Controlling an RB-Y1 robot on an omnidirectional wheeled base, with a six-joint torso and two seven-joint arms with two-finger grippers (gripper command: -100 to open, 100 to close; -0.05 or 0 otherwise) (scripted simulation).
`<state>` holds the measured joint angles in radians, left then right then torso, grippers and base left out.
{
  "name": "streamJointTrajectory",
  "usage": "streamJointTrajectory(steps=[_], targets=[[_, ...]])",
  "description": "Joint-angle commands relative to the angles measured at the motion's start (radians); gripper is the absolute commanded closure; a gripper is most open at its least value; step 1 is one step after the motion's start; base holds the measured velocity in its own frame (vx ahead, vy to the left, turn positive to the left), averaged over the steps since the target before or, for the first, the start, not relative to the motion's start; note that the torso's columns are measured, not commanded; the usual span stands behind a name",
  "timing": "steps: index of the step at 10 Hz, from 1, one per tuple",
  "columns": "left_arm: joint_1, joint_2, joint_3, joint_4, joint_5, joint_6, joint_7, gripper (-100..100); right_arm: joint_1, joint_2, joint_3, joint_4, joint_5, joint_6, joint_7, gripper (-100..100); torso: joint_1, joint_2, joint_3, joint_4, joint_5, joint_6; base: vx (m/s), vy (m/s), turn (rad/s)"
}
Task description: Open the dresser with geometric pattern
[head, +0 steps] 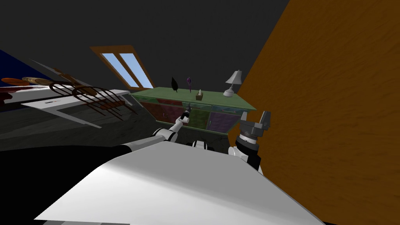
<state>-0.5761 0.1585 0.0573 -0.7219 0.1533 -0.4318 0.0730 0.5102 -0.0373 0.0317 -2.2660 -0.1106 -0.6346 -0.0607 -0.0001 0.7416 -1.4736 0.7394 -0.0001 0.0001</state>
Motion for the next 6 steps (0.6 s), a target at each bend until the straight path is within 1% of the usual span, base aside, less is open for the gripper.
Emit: streamJointTrajectory(steps=[1, 2, 3, 4, 5, 6], targets=[[-0.046, -0.002, 0.004, 0.067, 0.002, -0.002, -0.003, -100, 0.0, 0.0, 0.0, 0.0, 0.0, 0.0, 0.0, 0, 0.0, -0.003, -0.001, -0.001, 0.0, 0.0, -0.017, 0.004, 0.0], [-0.041, 0.0, 0.003, 0.055, 0.001, -0.002, -0.001, -100, 0.0, 0.0, 0.0, 0.0, 0.0, 0.0, 0.0, 0, 0.0, -0.006, -0.003, -0.002, 0.0, 0.0, -0.006, 0.002, -0.001], [0.008, -0.005, -0.015, 0.009, -0.01, 0.018, 0.001, 100, 0.0, 0.0, 0.0, 0.0, 0.0, 0.0, 0.0, 0, 0.0, -0.006, -0.004, -0.002, 0.0, 0.0, 0.081, -0.005, 0.016], [0.037, -0.005, -0.015, -0.025, -0.01, 0.018, 0.001, 100, 0.0, 0.0, 0.0, 0.0, 0.0, 0.0, 0.0, 0, 0.0, -0.009, -0.006, -0.003, 0.0, 0.0, 0.11, -0.001, 0.01], [0.055, -0.005, -0.015, -0.052, -0.01, 0.018, 0.001, 100, 0.0, 0.0, 0.0, 0.0, 0.0, 0.0, 0.0, 0, 0.0, -0.007, -0.004, -0.001, 0.0, -0.001, 0.067, 0.004, -0.005], [0.09, -0.009, -0.035, -0.083, -0.022, 0.038, 0.005, 100, 0.0, 0.0, 0.0, 0.0, 0.0, 0.0, 0.0, 0, 0.001, -0.004, -0.003, -0.002, 0.001, -0.001, 0.084, -0.005, 0.023]])
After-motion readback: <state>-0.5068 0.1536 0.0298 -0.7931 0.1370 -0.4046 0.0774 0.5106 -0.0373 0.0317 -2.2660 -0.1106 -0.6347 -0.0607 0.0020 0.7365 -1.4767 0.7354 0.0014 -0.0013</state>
